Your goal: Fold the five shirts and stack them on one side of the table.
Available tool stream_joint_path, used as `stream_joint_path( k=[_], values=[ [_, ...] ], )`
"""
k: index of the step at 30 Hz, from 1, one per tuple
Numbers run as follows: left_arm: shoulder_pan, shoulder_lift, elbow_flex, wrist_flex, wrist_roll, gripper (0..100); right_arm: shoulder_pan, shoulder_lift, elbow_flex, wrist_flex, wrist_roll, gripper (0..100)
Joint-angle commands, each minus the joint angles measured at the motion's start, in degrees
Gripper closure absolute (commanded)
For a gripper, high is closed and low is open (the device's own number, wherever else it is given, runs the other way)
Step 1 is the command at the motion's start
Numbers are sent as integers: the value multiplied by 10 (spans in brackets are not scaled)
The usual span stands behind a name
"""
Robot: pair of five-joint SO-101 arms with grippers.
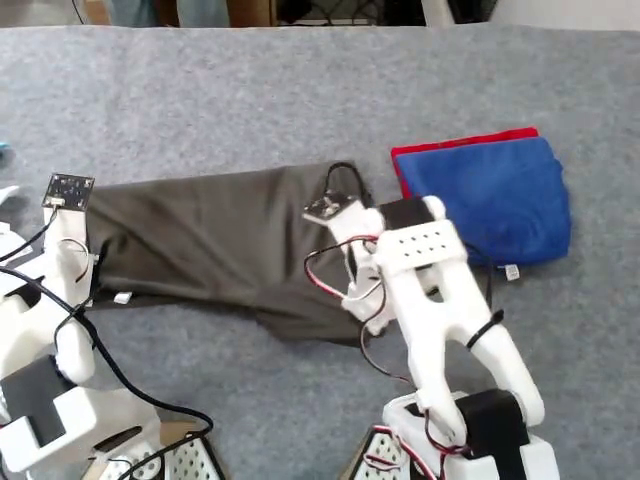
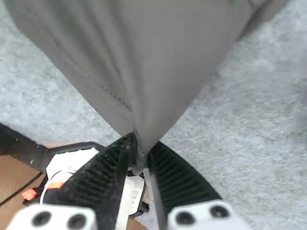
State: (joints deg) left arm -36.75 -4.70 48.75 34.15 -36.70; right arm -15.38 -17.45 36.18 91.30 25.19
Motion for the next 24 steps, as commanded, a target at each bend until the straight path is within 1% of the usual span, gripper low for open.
stream_joint_path(
  k=[1,3,8,10,13,17,19,21,24],
  values=[
    [-13,2,-24,-13,-3,971,-28,-18,0,0,-25,982],
    [-13,2,-24,-13,-3,971,-34,-16,5,-20,-36,981],
    [-15,1,-24,-13,-4,970,-33,-16,55,-68,-35,979],
    [-16,1,-29,4,-4,970,-29,-19,65,-76,-35,952],
    [-17,2,-65,73,-4,955,-12,-19,69,-86,-38,867],
    [-13,1,-118,180,-6,838,-4,-19,63,-85,-34,745],
    [-16,1,-155,244,-23,802,-6,-19,47,-70,-25,700],
    [-18,1,-193,298,-52,805,-4,-19,18,-50,-15,688],
    [-29,1,-248,359,-57,805,-4,-19,-36,-25,-19,688]
  ],
)
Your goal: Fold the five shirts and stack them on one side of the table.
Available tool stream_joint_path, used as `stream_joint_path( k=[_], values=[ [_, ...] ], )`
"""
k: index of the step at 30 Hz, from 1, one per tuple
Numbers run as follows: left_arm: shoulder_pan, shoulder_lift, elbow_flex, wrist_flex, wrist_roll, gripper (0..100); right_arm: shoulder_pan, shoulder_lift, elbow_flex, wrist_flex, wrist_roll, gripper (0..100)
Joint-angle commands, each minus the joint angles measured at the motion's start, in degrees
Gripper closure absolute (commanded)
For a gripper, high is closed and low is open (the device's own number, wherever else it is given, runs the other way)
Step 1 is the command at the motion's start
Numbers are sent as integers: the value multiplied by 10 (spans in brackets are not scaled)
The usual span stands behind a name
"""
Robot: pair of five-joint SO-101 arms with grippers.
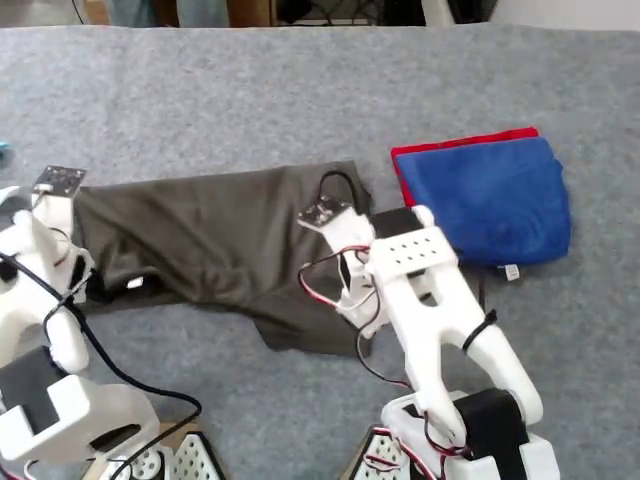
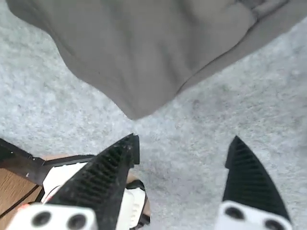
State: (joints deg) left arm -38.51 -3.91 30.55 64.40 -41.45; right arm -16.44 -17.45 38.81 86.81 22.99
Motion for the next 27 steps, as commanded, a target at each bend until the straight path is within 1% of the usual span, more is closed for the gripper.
stream_joint_path(
  k=[1,4,8,9,10,12,13,14,15,16,18,20,23,25,27],
  values=[
    [-15,-7,-88,76,-11,805,6,-19,-82,25,3,688],
    [-28,-7,-162,153,-12,804,6,-16,-139,36,2,688],
    [-31,-7,-234,236,-58,805,7,-15,-198,39,2,696],
    [-32,-8,-248,243,-55,805,7,-15,-212,39,2,725],
    [-32,-8,-266,241,-43,807,7,-15,-227,37,-4,786],
    [-29,-7,-306,234,10,835,8,-11,-261,17,-40,970],
    [-26,-3,-322,225,48,865,7,-2,-275,-4,-56,986],
    [-23,-1,-334,213,94,905,9,8,-285,-20,-71,941],
    [-10,1,-337,193,135,943,9,22,-296,-36,-80,930],
    [4,4,-330,167,164,969,9,40,-304,-51,-84,939],
    [36,24,-301,118,216,970,7,85,-322,-84,-84,988],
    [67,47,-278,73,265,970,9,140,-340,-119,-86,978],
    [97,88,-258,-15,311,970,13,233,-371,-184,-86,985],
    [102,120,-253,-71,326,970,28,289,-409,-222,-85,985],
    [102,154,-252,-110,332,970,53,344,-460,-244,-85,985]
  ],
)
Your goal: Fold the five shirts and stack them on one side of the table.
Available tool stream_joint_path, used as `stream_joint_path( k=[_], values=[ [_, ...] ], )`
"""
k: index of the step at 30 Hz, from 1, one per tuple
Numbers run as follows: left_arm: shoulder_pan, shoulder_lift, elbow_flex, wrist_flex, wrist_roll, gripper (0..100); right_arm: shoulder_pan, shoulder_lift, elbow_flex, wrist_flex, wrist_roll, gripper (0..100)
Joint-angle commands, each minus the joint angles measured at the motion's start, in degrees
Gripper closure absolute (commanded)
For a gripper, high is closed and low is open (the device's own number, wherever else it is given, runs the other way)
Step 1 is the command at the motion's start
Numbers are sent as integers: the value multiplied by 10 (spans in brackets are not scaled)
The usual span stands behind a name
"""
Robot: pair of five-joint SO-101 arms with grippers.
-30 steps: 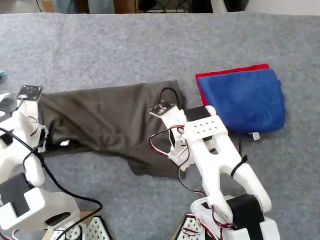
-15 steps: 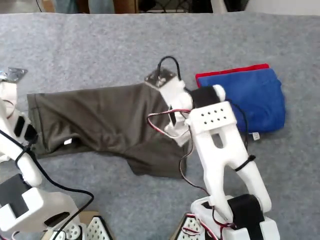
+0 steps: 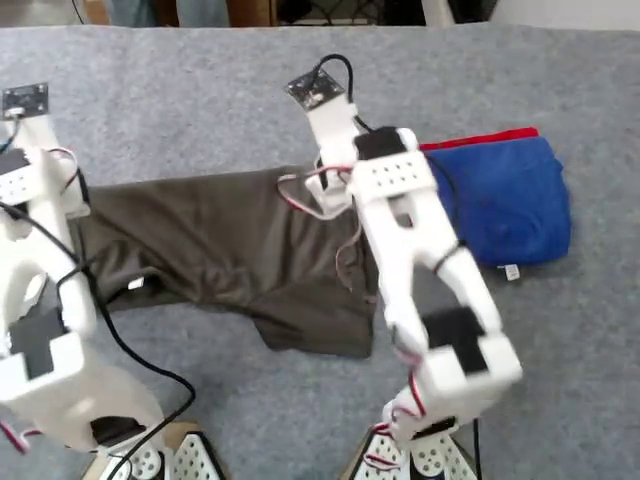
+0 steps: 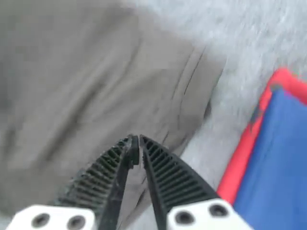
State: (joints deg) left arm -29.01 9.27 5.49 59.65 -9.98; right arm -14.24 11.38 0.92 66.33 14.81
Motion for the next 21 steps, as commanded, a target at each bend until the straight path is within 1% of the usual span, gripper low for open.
stream_joint_path(
  k=[1,6,8,15,18,21],
  values=[
    [6,40,-2,-75,16,970,41,87,-106,-47,-4,985],
    [-11,92,-2,-82,15,971,69,264,-234,-76,0,985],
    [-22,104,-2,-86,15,971,76,327,-301,-70,0,985],
    [-41,110,-4,-87,12,971,79,444,-567,31,1,985],
    [-36,107,-2,-82,-22,971,79,473,-663,81,14,985],
    [-37,107,-4,-72,-56,971,76,495,-742,183,44,985]
  ],
)
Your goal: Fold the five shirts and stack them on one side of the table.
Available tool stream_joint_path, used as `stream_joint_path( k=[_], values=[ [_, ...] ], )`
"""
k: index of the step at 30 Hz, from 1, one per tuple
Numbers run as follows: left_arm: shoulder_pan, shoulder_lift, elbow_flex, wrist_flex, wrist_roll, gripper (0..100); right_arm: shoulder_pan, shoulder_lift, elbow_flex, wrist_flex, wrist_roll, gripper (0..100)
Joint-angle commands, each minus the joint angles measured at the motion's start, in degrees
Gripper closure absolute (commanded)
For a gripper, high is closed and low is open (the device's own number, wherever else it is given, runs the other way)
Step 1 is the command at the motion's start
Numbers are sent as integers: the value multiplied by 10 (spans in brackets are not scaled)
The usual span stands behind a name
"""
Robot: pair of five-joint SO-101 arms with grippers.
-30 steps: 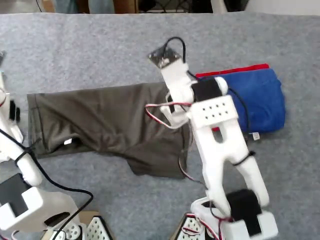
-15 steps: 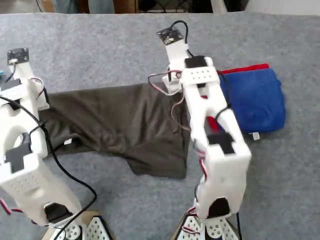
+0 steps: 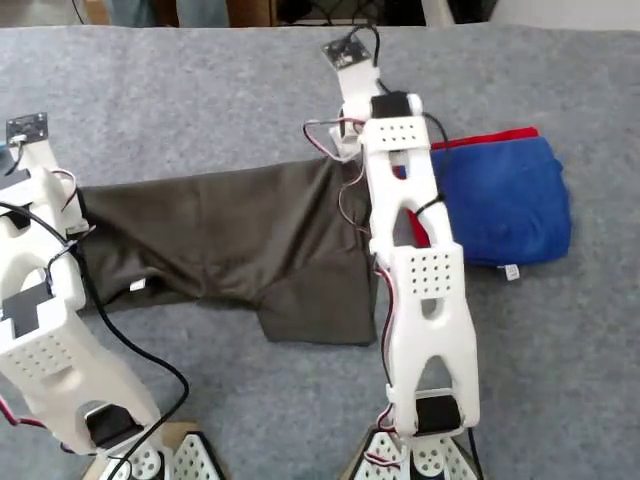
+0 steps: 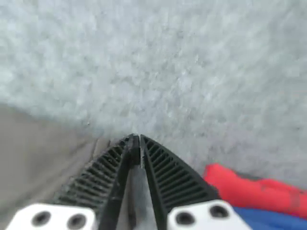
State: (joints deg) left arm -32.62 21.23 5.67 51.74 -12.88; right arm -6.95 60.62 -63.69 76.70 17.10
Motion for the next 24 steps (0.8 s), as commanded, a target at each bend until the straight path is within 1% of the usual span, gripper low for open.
stream_joint_path(
  k=[1,4,7,10,12,14,18,21,24],
  values=[
    [-4,-12,-8,14,-37,971,4,7,-118,111,31,985],
    [-6,-19,-8,38,-67,971,6,21,-187,180,43,985],
    [-1,-64,-6,91,-84,972,6,26,-252,240,43,985],
    [12,-157,-4,181,-82,972,8,24,-286,246,25,985],
    [33,-221,18,219,-81,972,8,16,-279,247,4,985],
    [58,-280,70,222,-81,972,5,0,-235,247,-13,985],
    [88,-352,180,215,-72,972,-1,-48,-126,246,-14,985],
    [87,-357,248,163,-42,972,-4,-74,-51,245,-12,985],
    [72,-359,298,116,-38,971,-4,-79,-21,244,-11,985]
  ],
)
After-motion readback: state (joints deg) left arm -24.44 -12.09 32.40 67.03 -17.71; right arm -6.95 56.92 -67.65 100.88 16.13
